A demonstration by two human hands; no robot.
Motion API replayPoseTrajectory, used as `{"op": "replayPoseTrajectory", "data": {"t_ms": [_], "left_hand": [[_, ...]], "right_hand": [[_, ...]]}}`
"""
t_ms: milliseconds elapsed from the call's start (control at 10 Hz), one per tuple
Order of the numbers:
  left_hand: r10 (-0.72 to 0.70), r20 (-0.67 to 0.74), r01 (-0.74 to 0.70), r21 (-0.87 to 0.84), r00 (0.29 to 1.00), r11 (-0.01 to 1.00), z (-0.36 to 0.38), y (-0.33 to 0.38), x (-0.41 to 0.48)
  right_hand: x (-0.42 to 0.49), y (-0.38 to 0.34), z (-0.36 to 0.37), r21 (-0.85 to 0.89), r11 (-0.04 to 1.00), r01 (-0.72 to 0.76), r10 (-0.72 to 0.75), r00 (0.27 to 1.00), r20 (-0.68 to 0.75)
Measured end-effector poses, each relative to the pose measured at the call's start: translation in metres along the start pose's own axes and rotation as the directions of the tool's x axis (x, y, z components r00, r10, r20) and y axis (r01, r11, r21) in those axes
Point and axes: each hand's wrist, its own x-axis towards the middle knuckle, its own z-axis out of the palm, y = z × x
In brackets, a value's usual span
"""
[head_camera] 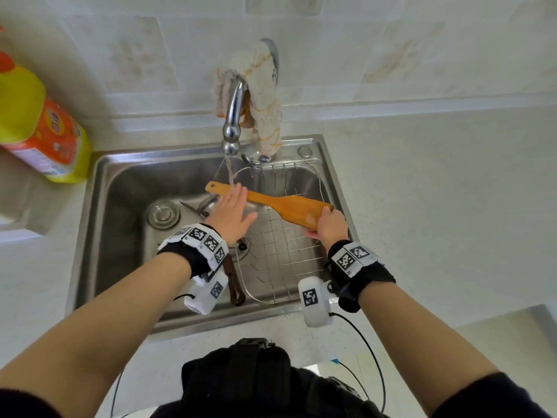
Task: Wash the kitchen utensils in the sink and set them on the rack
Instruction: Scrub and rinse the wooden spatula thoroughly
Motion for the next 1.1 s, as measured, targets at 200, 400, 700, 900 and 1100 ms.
{"op": "replayPoseTrajectory", "data": {"t_ms": [200, 400, 700, 900, 1100], "left_hand": [[0.189, 0.074, -0.187, -0.031, 0.979, 0.982, 0.003, 0.02, -0.007], [-0.07, 0.064, 0.081, -0.2, 0.996, 0.976, 0.004, 0.003, 0.001], [-0.099, -0.128, 0.1, -0.003, 0.987, 0.995, 0.006, 0.012, 0.007], [0.123, -0.122, -0.115, 0.075, 0.985, 0.991, 0.01, 0.015, -0.004], [0.265, -0.135, -0.235, 0.202, 0.955, 0.951, 0.011, 0.02, -0.011]], "right_hand": [[-0.004, 0.0, -0.007, -0.268, 0.963, 0.026, -0.048, 0.996, -0.076], [0.005, 0.016, -0.029, -0.256, 0.965, -0.06, -0.003, 0.971, -0.239], [-0.003, 0.031, -0.032, -0.24, 0.971, 0.013, -0.055, 0.984, -0.169], [-0.006, 0.046, -0.036, -0.032, 0.998, 0.045, -0.049, 0.989, -0.141], [-0.008, 0.059, -0.044, -0.338, 0.914, 0.225, -0.312, 0.921, -0.233]]}}
